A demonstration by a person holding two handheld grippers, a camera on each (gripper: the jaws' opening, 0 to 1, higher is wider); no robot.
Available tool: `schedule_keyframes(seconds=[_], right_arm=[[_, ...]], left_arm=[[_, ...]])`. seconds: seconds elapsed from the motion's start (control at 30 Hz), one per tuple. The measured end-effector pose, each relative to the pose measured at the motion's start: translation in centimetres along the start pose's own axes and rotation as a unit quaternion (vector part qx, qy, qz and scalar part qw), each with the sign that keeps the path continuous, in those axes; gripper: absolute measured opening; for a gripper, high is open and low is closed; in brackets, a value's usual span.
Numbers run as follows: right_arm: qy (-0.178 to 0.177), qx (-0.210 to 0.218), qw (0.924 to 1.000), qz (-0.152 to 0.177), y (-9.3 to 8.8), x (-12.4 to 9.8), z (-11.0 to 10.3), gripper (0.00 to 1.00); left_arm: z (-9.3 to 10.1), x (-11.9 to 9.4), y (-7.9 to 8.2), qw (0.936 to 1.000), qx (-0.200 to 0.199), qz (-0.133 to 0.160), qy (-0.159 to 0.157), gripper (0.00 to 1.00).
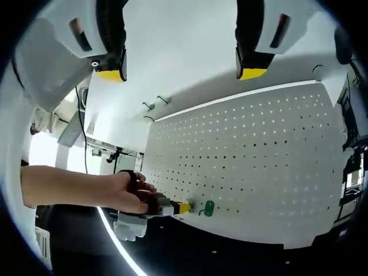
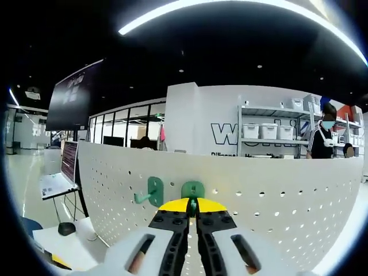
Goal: Insert the hook assembly into the mounting plate slot until the hook locks in place.
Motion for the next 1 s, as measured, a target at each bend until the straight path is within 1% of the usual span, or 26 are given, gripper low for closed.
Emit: schedule_keyframes(seconds=[0.47,0.63,0.8,0.87,0.9,1.0], right_arm=[[-0.006,0.018,0.9998,0.001,-0.21,0.27,0.04,0.01],[-0.010,0.022,0.9997,0.002,0.11,0.38,-0.32,0.01],[-0.026,0.019,0.9994,-0.007,0.14,0.73,-0.45,0.01],[-0.032,0.038,0.9988,-0.007,0.06,0.65,-0.42,0.01],[-0.041,0.027,0.9988,-0.010,0.13,0.71,-0.55,0.01],[-0.055,0.020,0.9982,-0.013,0.18,0.82,-0.76,0.01]], left_arm=[[-0.03,-0.07,-0.30,1.0000,-0.006,-0.003,-0.001,0.79],[0.02,-0.04,-0.41,1.0000,-0.008,-0.004,-0.002,0.78],[0.01,-0.08,-0.44,0.9999,-0.010,-0.003,-0.003,0.78],[-0.05,-0.11,-0.47,0.9999,-0.013,-0.002,-0.003,0.78],[-0.06,-0.13,-0.44,0.9999,-0.015,-0.001,-0.003,0.78],[-0.14,-0.21,-0.40,0.9997,-0.022,0.003,-0.004,0.78]])
Point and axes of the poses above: the point that each gripper's makers call its tool centre point, and the gripper's own axes: x roughly forward along the fingers, z roughly to its right, y roughly out of its top, the point moved 5 cm from there along -x, roughly backward along the fingers, and after that the axes turned 15 degrees about -z, right-handed, at the moved point
